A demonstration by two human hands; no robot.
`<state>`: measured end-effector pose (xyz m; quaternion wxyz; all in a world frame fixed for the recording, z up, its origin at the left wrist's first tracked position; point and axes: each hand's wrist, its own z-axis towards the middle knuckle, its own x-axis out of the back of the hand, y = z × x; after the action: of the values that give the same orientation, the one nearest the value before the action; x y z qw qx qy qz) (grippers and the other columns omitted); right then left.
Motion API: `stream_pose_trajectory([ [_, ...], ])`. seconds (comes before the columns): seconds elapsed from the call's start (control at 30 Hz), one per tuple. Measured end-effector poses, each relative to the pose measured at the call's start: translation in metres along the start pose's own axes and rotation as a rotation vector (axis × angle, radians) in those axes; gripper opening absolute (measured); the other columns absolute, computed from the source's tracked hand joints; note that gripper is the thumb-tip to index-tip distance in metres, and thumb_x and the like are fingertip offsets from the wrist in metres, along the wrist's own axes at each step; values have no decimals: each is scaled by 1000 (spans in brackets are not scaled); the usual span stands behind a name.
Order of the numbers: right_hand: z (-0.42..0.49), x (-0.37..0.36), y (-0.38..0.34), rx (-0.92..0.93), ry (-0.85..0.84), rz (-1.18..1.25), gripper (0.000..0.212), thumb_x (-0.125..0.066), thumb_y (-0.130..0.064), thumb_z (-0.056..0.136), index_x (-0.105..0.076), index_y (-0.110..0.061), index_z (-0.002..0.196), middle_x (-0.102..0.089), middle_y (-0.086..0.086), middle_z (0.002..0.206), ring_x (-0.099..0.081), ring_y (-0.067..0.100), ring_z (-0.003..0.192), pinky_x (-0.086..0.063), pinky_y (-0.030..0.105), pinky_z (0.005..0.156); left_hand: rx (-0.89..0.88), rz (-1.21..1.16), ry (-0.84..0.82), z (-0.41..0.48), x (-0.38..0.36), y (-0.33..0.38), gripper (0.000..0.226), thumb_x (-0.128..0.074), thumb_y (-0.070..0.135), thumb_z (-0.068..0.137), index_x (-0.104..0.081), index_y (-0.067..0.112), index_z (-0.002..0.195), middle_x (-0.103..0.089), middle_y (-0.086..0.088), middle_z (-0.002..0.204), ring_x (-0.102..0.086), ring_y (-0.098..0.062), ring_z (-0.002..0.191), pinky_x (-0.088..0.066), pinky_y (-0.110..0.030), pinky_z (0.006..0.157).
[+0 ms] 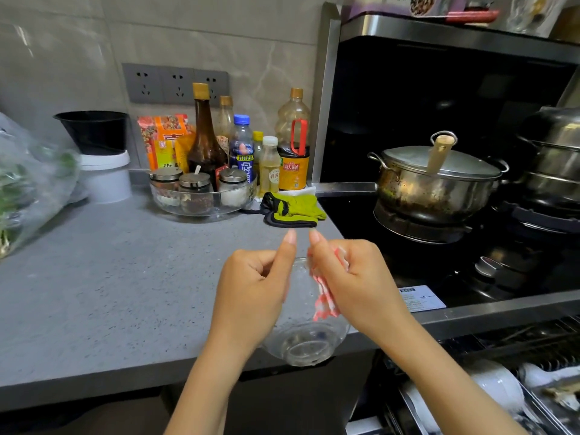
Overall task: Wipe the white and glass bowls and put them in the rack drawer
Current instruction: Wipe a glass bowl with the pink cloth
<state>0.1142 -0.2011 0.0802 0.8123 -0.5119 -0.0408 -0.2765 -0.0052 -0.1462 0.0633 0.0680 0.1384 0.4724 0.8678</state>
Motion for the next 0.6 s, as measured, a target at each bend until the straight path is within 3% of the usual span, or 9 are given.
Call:
stream_pose_trajectory([
  [0.07,-5,-2,3,2,88,64,55,-40,-39,95,-50,-14,47,-45,-1,33,-54,6,35,-42,15,45,51,-73,81,-3,-1,-2,64,-47,48,85,-31,8,38,-26,-1,36,-25,-12,35,-25,-24,41],
  [0.13,-11,-3,9,-14,152,60,48,-35,-45,98,-64,-29,62,-59,-4,49,-57,2,44,-42,11,49,142,-190,198,-5,0,-4,61,-48,46,86,-30,16,35,-24,3,35,-22,-10,34,-23,-20,40],
  [0.2,-16,-7,13,-53,115,70,37,-32,-54,95,-63,-43,111,-69,-22,94,-66,-1,73,-54,20,68,189,-252,298,-7,-1,-8,62,-48,42,90,-30,20,35,-23,6,35,-21,-9,35,-22,-19,39],
  [0.23,-20,-11,15,-50,101,30,41,-30,-57,95,-49,-48,130,-58,-31,121,-62,-1,99,-55,33,86,193,-256,339,-8,-3,-10,62,-47,40,92,-30,20,35,-23,7,35,-20,-9,35,-21,-19,39],
  [0.3,-24,-23,13,45,90,-182,46,-23,-54,97,-28,-51,143,-26,-32,149,-33,1,136,-37,52,108,181,-250,369,-11,-9,-10,62,-45,44,90,-32,17,37,-24,3,34,-23,-12,33,-23,-20,38],
  [0.37,-24,-36,13,212,129,-458,47,-21,-46,100,-28,-41,146,-21,-20,156,-13,1,145,-19,42,117,178,-215,343,-15,-17,-9,63,-43,52,87,-43,12,38,-35,-6,32,-33,-22,29,-27,-22,36],
  [0.43,-20,-40,14,276,170,-547,46,-22,-42,101,-34,-36,145,-27,-13,155,-14,4,146,-16,37,117,172,-179,344,-17,-21,-8,66,-41,56,88,-55,10,42,-43,-7,32,-40,-23,29,-32,-26,34],
  [0.5,-14,-34,18,180,146,-356,44,-20,-50,99,-31,-47,142,-27,-20,154,-19,4,145,-21,40,118,162,-179,375,-17,-21,-7,72,-41,59,90,-40,6,40,-35,-7,32,-34,-24,31,-32,-31,36],
  [0.6,-8,-21,30,-80,105,80,53,-20,-67,90,-31,-54,140,-30,-32,148,-29,-1,139,-27,46,116,199,-266,474,-14,-13,-5,64,-41,52,89,-31,15,38,-25,6,35,-24,-12,36,-25,-22,40],
])
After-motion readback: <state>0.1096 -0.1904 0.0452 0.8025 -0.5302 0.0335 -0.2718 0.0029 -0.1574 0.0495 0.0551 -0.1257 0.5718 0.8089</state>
